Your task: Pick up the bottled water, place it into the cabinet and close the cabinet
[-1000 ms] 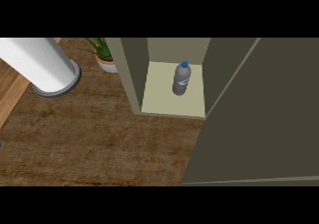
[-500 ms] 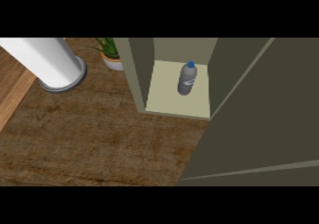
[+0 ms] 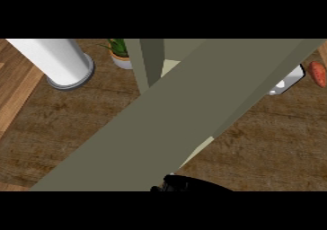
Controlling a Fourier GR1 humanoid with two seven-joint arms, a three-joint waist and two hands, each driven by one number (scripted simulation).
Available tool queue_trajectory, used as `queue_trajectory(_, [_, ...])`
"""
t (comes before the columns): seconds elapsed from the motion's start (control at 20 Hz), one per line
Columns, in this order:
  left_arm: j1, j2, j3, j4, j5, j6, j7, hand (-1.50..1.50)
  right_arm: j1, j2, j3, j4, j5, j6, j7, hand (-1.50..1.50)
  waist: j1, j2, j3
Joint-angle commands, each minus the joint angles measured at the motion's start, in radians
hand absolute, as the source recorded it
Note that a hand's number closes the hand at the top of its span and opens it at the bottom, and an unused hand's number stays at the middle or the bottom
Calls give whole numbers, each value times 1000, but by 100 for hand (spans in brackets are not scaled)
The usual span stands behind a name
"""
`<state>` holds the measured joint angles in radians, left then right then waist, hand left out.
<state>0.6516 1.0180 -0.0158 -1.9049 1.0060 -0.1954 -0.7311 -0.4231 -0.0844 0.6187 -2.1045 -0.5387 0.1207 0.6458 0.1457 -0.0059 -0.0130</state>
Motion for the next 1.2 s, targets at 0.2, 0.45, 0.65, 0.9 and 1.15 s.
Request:
queue_trajectory(0.2, [115,-9,92,72,26,-139,-49,-150,-435,83,-10,275,-224,-101,23,150,-32,5,9])
queue_trajectory(0.45, [245,-26,190,66,24,-206,-73,-150,-518,84,-112,436,-356,-139,55,150,-70,3,13])
queue_trajectory(0.65, [307,-54,263,31,28,-257,-71,-150,-479,84,-175,582,-388,-30,2,150,-86,6,14])
queue_trajectory(0.9, [259,-98,288,32,57,-228,-1,-150,-455,67,-229,711,-376,63,-47,150,-120,10,14])
queue_trajectory(1.15, [291,-189,301,42,-28,-288,-8,-150,-437,56,-288,795,-342,115,-94,150,-123,6,13])
